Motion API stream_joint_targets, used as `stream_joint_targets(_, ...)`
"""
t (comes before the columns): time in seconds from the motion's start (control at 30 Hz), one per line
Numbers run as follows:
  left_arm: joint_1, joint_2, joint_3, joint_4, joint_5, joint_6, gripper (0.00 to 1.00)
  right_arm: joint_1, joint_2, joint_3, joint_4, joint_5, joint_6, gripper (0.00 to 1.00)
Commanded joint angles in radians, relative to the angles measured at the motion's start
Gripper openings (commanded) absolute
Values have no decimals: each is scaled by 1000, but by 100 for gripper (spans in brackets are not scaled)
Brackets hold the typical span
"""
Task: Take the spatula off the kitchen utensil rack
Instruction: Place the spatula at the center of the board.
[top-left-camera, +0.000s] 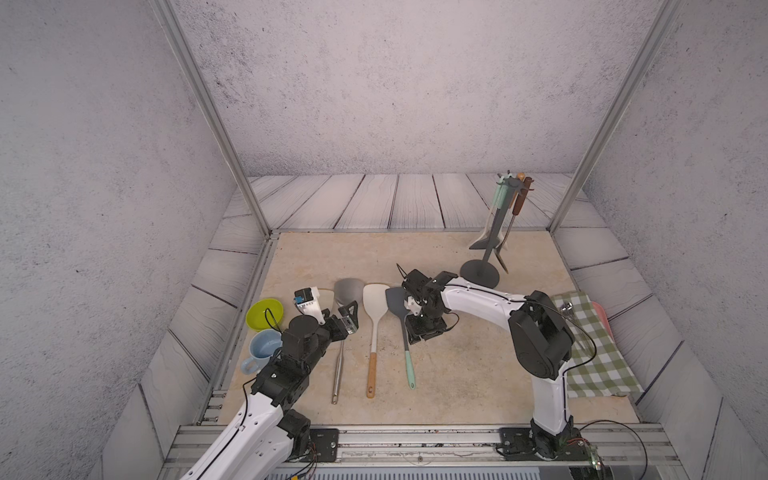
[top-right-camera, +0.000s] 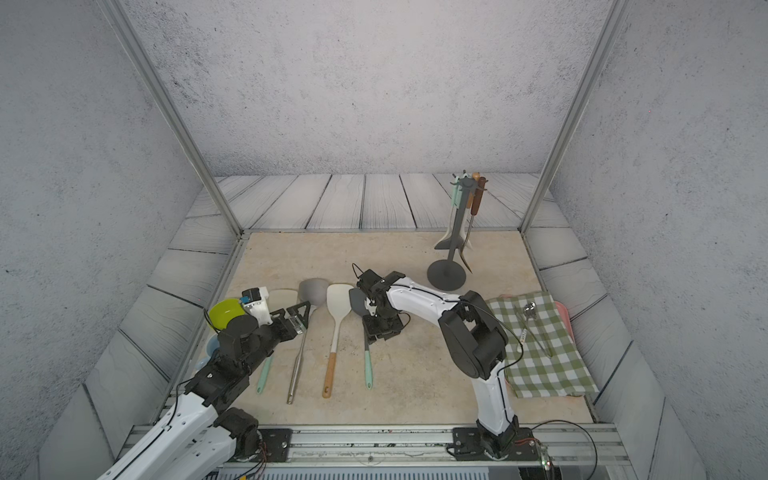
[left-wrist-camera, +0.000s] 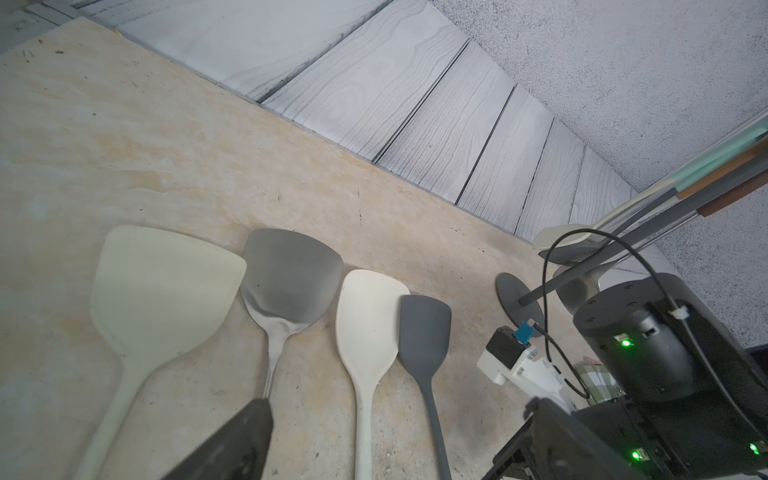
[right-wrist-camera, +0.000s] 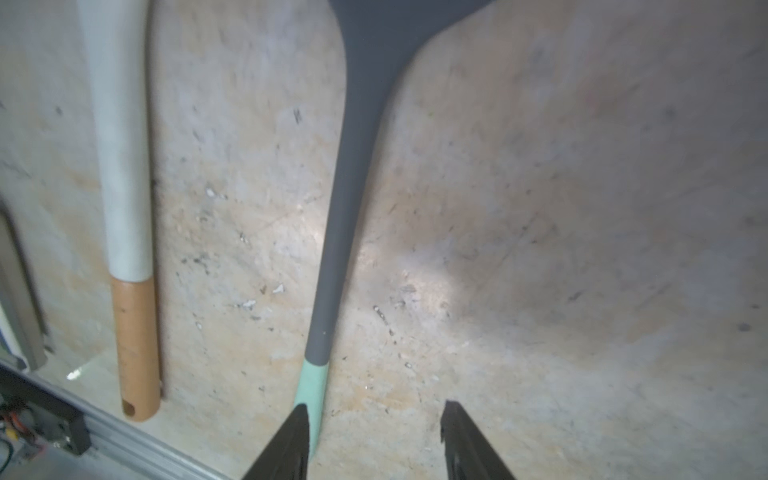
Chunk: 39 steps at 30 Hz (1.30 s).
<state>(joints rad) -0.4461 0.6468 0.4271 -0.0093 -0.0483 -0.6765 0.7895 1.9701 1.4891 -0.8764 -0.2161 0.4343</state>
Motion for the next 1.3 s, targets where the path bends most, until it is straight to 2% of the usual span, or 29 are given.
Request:
stream_joint_targets(0.0,-3,5,-13,26,2,11,99,22,-36,-27,88,118,17,56)
stream_joint_targets(0.17,-3,11,-14,29,-2,14,99,60,-13,-21,145,214,24,62)
stream_joint_targets(0.33,-3,18,-13,30,-1,14,99,105,30,13,159,296,49,64)
stream_joint_targets(0.53,-3,24,-11,33,4,10,99,117,63,7,193,325,118,63)
stream_joint_targets(0.73,-3,27,-11,36,8,8,99,122,94,6,197,337,186,58)
stream_joint_targets(1.03,-3,27,-13,36,10,7,99,128,130,4,170,362,274,39)
stream_joint_targets(1.13,-3,27,-13,37,14,5,99,131,128,-4,155,369,321,28)
stream_joint_targets(1.27,-3,28,-13,41,18,3,99,131,128,-15,137,385,402,10)
